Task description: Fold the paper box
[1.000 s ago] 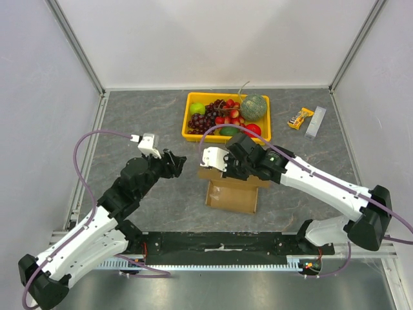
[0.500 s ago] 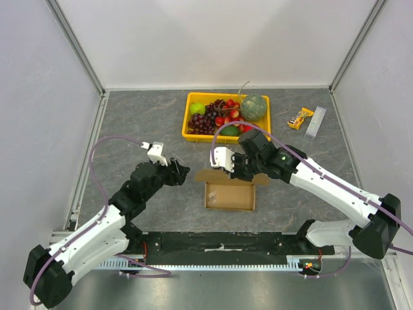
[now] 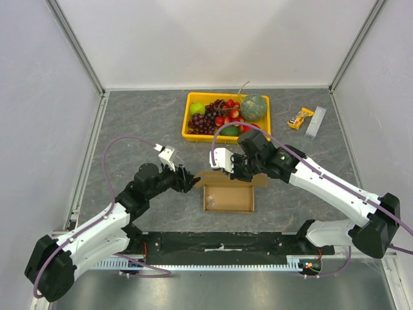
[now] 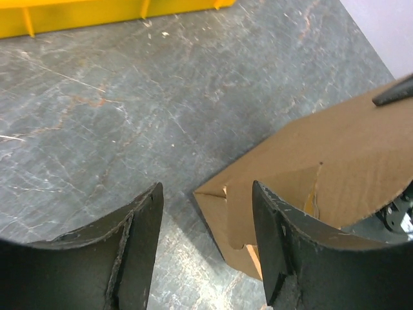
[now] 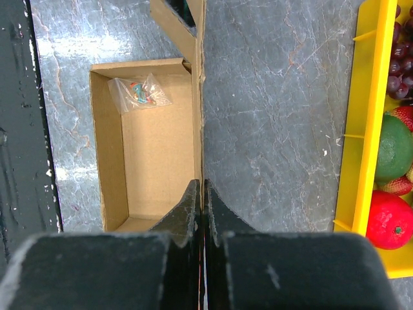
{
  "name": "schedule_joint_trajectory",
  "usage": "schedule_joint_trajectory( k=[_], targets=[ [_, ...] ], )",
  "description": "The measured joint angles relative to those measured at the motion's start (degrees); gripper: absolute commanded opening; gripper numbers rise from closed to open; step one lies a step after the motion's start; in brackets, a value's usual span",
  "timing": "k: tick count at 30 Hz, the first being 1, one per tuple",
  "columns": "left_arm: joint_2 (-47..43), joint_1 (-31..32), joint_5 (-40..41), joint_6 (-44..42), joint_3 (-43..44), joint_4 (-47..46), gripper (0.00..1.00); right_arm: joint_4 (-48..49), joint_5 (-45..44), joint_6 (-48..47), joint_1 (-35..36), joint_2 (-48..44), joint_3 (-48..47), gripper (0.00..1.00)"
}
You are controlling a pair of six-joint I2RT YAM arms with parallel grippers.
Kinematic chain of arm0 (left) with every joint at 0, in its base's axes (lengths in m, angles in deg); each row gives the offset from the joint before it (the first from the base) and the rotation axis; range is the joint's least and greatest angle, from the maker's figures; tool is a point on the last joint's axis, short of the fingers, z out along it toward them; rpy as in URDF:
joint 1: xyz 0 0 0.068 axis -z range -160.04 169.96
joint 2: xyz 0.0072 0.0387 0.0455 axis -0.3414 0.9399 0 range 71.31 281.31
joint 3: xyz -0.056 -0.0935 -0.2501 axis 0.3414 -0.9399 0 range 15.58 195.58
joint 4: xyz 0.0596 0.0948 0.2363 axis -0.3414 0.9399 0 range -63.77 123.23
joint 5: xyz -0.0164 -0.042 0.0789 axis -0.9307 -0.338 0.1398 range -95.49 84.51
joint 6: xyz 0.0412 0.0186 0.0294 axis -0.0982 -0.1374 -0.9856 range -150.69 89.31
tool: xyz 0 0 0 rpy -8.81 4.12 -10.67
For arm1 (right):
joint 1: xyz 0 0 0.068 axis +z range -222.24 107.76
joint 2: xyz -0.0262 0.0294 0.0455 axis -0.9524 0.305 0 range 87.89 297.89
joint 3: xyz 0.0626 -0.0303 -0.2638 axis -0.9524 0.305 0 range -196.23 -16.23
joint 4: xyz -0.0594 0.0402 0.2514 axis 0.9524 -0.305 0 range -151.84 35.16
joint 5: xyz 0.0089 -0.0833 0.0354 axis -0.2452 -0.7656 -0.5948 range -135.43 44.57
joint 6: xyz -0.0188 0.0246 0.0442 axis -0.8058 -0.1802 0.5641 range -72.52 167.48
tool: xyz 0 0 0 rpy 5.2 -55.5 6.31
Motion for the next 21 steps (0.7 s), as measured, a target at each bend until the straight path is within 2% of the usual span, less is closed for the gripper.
schedule_joint_trajectory(
  k=[13,21],
  targets=[
    [-3.1,0.0,-7.0,-0.7,-4.8,-1.7,0.63,2.3,-1.3,1.8,0.0,1.5,0.0,0.01],
    [-0.6,0.0,-8.5,-0.7,-4.9,-4.3,0.63,3.1,-1.4,3.6,-0.1,2.6,0.0,0.02]
  ],
)
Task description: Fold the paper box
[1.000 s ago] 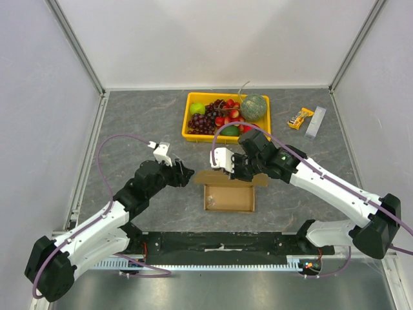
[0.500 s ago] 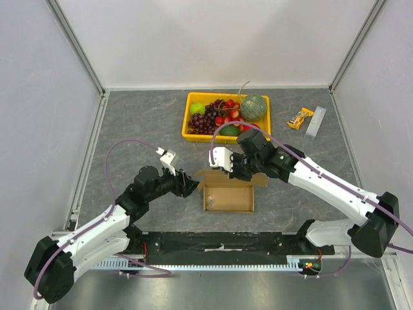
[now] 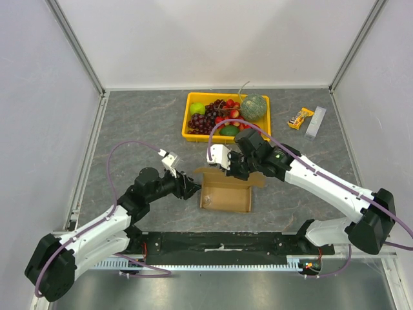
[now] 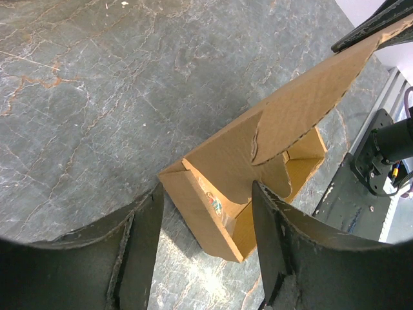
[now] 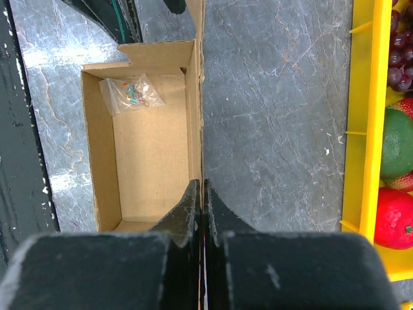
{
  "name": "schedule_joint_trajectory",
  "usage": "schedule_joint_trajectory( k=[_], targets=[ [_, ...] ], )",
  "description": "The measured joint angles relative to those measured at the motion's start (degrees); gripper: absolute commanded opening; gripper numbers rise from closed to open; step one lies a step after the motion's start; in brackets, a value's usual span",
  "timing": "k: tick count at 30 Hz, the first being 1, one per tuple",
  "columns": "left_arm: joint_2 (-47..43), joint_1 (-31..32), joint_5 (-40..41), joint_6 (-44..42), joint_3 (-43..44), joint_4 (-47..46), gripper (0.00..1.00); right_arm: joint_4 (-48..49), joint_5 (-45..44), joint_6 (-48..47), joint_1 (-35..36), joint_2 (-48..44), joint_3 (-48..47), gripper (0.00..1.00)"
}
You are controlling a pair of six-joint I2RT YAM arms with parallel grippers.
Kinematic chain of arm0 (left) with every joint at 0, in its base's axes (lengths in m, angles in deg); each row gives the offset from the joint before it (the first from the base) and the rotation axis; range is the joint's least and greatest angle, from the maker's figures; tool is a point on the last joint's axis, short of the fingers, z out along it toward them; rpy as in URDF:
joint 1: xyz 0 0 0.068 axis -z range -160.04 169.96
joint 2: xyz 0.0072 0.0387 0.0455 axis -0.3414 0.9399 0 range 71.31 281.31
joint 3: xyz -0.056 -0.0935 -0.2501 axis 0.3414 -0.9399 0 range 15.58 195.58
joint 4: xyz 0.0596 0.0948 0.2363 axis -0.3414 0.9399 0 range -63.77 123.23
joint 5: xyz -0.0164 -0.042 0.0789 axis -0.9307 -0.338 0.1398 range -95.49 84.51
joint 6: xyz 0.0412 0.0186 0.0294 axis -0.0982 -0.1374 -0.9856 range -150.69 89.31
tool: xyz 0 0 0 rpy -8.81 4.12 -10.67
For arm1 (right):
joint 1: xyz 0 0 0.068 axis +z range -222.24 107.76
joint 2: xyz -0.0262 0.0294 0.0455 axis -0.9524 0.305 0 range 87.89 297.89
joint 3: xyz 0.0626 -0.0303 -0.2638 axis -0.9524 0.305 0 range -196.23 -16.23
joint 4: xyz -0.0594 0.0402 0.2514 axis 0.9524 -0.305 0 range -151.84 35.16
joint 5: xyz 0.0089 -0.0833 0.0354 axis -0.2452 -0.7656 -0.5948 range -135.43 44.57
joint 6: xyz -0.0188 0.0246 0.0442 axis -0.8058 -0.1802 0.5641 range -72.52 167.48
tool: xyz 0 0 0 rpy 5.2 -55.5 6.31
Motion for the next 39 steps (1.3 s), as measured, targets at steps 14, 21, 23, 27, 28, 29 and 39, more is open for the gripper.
schedule_joint_trajectory(
  k=[14,21,23,27,28,29,39],
  targets=[
    [5.7,0.5,-1.5,0.0,0.6,-4.0,0.61,0.6,0.5,0.7,0.0,1.2,0.0,0.12],
    [6.4,0.8,-1.5,0.0,0.6,-5.1,0.61,0.8,1.2,0.7,0.0,2.4,0.0,0.17],
    [6.4,0.9,-1.4,0.0,0.5,-5.6,0.61,1.1,1.4,0.8,-0.1,2.4,0.0,0.18],
    [6.6,1.0,-1.1,0.0,0.5,-6.0,0.61,1.4,1.4,0.8,-0.1,2.4,0.0,0.24],
    [6.8,1.0,-1.0,0.0,0.5,-6.2,0.61,1.5,1.3,0.9,-0.1,2.4,0.0,0.27],
    [7.0,1.0,-1.0,0.0,0.5,-6.3,0.6,1.7,1.2,1.1,-0.1,2.4,0.0,0.3],
    [7.9,1.1,-1.0,0.0,0.5,-6.6,0.6,5.9,-10.4,10.2,-0.4,-4.2,0.0,0.52]
  ],
)
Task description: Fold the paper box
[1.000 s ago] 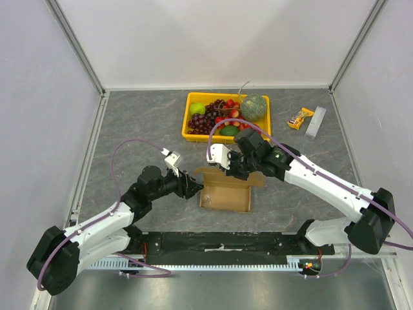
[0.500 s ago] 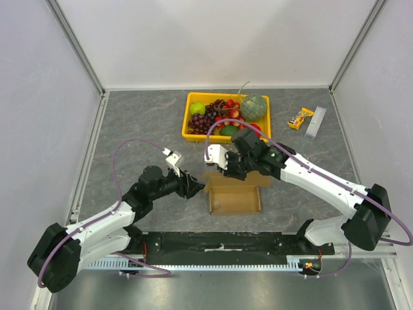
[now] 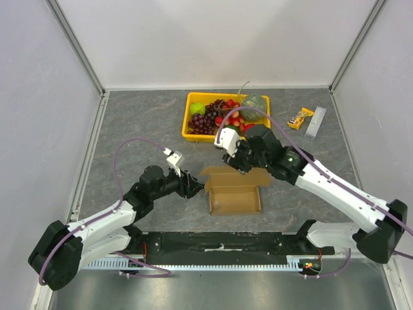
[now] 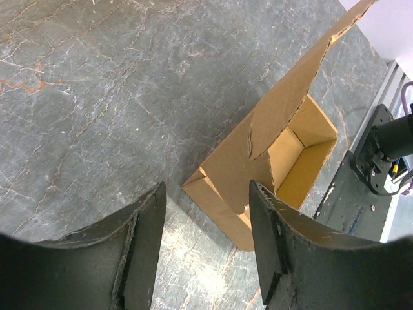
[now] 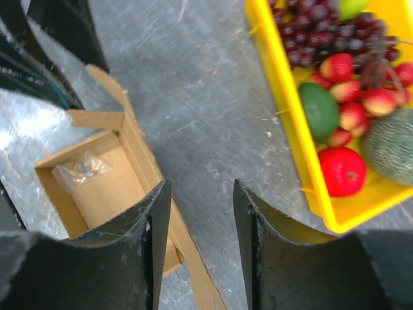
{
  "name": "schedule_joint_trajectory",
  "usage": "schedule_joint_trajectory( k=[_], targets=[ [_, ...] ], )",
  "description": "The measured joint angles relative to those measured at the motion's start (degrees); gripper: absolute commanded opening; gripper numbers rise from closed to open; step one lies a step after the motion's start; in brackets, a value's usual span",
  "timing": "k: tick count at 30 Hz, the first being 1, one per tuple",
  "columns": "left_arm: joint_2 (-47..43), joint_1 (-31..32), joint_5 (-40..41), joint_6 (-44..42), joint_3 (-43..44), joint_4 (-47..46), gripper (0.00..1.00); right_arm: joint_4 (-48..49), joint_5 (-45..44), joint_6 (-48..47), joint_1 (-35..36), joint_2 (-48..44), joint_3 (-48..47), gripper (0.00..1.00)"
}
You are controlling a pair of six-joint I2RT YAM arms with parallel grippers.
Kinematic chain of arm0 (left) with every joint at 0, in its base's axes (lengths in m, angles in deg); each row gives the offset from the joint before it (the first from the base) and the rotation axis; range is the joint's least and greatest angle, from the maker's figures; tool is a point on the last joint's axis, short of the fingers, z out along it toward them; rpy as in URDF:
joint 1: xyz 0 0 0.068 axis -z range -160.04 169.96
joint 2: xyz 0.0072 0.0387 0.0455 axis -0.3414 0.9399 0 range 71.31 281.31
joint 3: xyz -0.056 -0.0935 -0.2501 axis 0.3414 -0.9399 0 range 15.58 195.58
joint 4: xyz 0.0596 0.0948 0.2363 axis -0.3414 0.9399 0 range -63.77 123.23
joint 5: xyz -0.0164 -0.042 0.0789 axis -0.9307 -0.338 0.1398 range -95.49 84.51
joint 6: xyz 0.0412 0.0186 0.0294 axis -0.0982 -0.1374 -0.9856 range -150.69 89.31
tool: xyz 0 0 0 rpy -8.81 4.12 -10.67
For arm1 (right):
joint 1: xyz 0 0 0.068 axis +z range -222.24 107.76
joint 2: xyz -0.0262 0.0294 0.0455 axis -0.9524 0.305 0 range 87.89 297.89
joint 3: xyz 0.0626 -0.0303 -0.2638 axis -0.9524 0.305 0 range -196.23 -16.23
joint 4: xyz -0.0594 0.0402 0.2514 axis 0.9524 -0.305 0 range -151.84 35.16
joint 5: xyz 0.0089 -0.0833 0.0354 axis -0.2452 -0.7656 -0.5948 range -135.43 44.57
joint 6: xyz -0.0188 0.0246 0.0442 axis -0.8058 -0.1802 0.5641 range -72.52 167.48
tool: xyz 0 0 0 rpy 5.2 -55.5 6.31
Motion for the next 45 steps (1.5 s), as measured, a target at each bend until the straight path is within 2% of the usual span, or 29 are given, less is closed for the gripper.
schedule_joint_trajectory(
  k=[5,7,10,15,19,23,29,36,45],
  targets=[
    [0.0,0.0,0.0,0.0,0.0,0.0,0.6,2.7,-6.9,6.4,-0.8,-6.6,0.0,0.58],
    [0.0,0.0,0.0,0.0,0.0,0.0,0.6,3.8,-11.3,9.4,-1.4,-8.9,0.0,0.57],
    [0.2,0.0,0.0,0.0,0.0,-0.1,0.6,4.4,-19.7,14.5,-3.2,-10.3,0.0,0.5],
    [0.4,0.0,0.0,0.0,0.0,0.0,0.6,2.1,-27.5,22.7,-11.1,-5.8,-0.1,0.29],
    [0.9,0.0,0.0,0.0,0.2,0.1,0.6,0.4,-25.4,27.3,-21.0,-1.7,1.0,0.07],
    [1.6,0.1,0.0,0.0,1.0,0.2,0.59,-2.2,-21.2,30.2,-27.0,0.1,3.0,0.05],
    [2.2,0.7,0.0,0.0,1.9,0.2,0.59,-7.3,-16.2,33.6,-26.7,3.0,3.5,0.0],
    [2.2,1.1,0.0,0.0,1.9,1.7,0.58,-10.8,-9.2,37.2,-26.7,3.5,8.8,0.0],
    [2.2,1.8,0.1,0.0,1.9,2.3,0.57,-12.5,-0.3,38.2,-26.7,3.0,10.9,0.0]
  ],
)
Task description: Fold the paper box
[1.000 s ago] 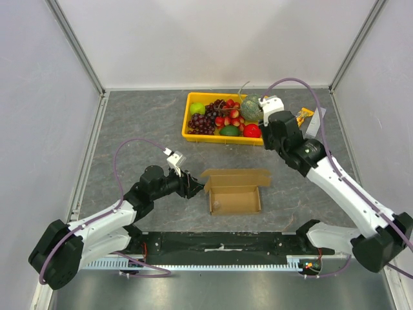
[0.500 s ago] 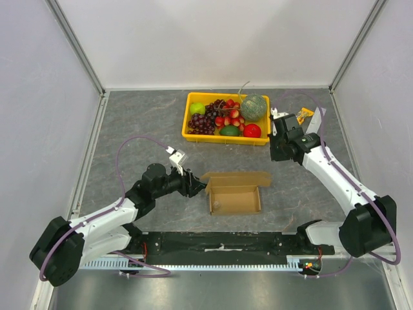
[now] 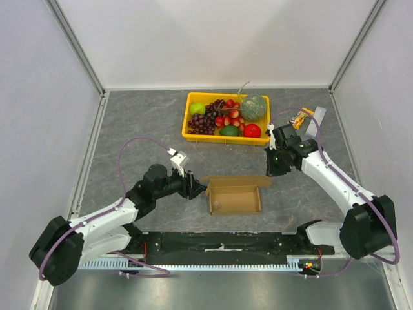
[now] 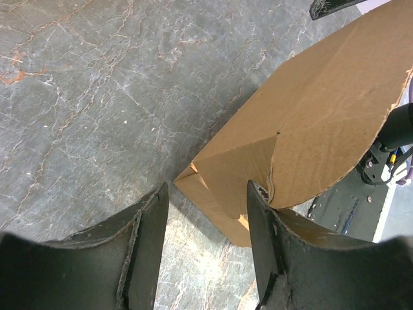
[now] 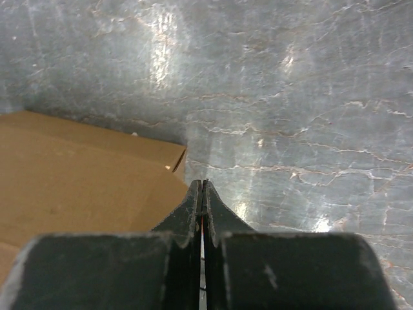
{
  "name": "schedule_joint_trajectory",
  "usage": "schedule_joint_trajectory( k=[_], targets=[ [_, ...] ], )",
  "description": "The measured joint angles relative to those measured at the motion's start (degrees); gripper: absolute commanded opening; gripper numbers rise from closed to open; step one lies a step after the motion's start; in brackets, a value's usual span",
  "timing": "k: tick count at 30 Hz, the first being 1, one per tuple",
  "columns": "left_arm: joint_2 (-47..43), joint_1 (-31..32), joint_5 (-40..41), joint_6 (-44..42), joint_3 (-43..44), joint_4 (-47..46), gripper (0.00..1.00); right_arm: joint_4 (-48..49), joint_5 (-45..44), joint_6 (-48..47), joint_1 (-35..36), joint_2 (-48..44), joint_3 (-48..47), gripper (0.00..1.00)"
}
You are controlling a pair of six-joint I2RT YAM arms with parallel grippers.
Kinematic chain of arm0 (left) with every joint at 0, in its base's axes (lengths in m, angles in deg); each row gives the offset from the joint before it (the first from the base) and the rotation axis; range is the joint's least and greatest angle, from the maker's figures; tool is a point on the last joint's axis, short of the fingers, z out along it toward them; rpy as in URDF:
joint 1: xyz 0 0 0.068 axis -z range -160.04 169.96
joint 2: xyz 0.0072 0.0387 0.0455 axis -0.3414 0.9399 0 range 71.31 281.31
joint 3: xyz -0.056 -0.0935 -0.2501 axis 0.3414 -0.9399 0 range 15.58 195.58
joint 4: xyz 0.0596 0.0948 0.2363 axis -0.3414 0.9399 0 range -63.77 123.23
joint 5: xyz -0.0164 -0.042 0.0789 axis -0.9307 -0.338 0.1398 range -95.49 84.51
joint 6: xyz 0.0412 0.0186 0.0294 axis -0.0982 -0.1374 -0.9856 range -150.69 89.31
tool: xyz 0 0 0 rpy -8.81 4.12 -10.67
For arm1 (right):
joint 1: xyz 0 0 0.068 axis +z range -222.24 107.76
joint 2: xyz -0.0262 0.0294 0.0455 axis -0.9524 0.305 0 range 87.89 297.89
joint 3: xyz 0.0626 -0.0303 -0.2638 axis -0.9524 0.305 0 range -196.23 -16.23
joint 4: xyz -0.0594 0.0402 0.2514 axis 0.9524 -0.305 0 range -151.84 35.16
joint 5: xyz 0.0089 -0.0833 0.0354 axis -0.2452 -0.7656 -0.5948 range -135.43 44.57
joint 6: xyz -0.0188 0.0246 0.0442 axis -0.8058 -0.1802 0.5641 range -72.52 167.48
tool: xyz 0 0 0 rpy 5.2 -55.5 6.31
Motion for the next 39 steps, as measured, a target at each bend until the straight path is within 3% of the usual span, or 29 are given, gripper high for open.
schedule_joint_trajectory(
  k=[27,32,39],
  targets=[
    [3.5,8.5,4.8,0.0,1.0,0.6,0.56,-2.4,9.7,2.6,3.0,-7.2,7.6,0.0],
    [3.8,8.8,5.9,0.0,1.6,0.7,0.55,-2.6,5.3,3.7,3.1,-8.3,7.5,0.01],
    [1.7,8.8,8.7,0.1,1.6,3.5,0.55,-6.8,-7.4,4.8,3.2,-9.3,4.8,0.06]
  ],
)
